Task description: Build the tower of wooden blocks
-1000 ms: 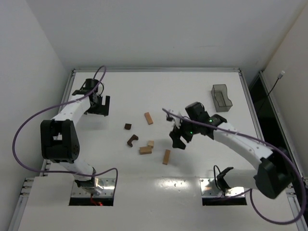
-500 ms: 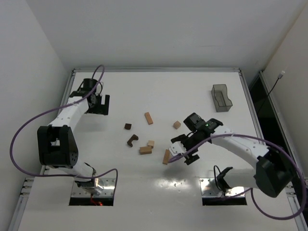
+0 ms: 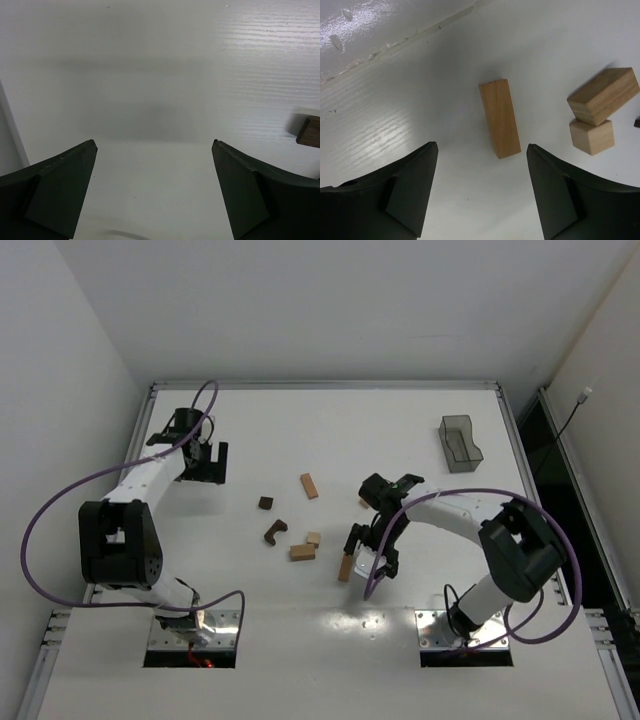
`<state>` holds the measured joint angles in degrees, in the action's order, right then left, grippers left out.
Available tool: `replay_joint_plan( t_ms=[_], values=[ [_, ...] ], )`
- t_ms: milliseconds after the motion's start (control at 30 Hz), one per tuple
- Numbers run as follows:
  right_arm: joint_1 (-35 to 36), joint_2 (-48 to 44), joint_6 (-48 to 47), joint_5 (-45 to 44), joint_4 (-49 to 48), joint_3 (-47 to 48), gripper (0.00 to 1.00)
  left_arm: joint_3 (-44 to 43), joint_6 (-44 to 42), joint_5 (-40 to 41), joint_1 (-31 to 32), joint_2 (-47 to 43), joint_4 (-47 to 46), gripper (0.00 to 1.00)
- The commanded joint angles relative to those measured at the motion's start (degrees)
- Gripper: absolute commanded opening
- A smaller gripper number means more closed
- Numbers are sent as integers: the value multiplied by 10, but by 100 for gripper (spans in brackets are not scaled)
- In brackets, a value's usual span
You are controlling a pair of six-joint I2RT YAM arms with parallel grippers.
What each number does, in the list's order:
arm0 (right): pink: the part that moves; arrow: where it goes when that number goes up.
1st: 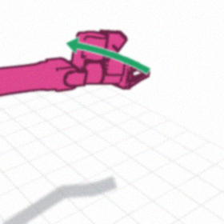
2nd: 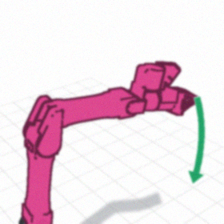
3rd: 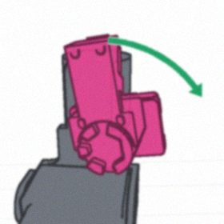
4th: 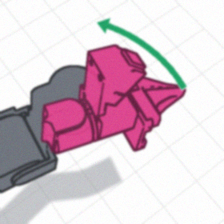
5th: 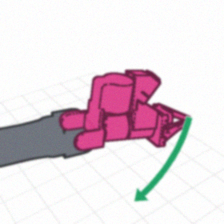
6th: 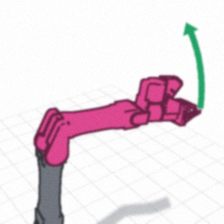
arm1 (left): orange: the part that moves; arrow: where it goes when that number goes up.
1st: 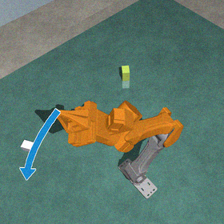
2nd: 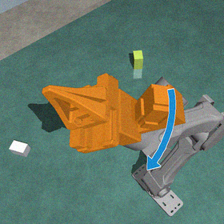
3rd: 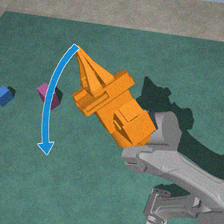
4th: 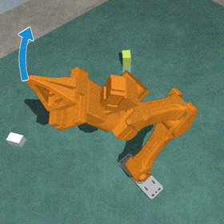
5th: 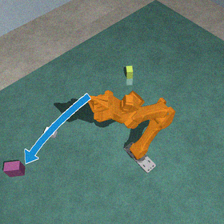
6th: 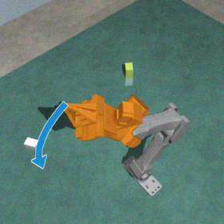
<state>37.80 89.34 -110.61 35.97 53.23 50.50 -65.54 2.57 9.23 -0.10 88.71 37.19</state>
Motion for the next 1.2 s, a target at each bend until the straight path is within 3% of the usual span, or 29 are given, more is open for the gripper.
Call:
replay_joint_plan(
  t_ms=[0, 67, 433, 767, 1167],
  values=[
    [19, 19, -189, 14, -20, 25, 68, 3, 9, 8, -6, -19, -13, 100],
    [25, 42, -189, 9, 3, 62, 63, 3, 9, 8, -6, -19, -13, 100],
    [42, 152, -229, -12, 89, 166, 59, -7, 14, 8, -17, -2, -19, 100],
    [37, 168, -287, -38, 95, 152, 59, -13, 19, -3, -33, 11, -19, 100],
    [61, 151, -287, -45, -8, 85, 55, -1, 19, -19, -62, 11, -19, 100]
  ],
)
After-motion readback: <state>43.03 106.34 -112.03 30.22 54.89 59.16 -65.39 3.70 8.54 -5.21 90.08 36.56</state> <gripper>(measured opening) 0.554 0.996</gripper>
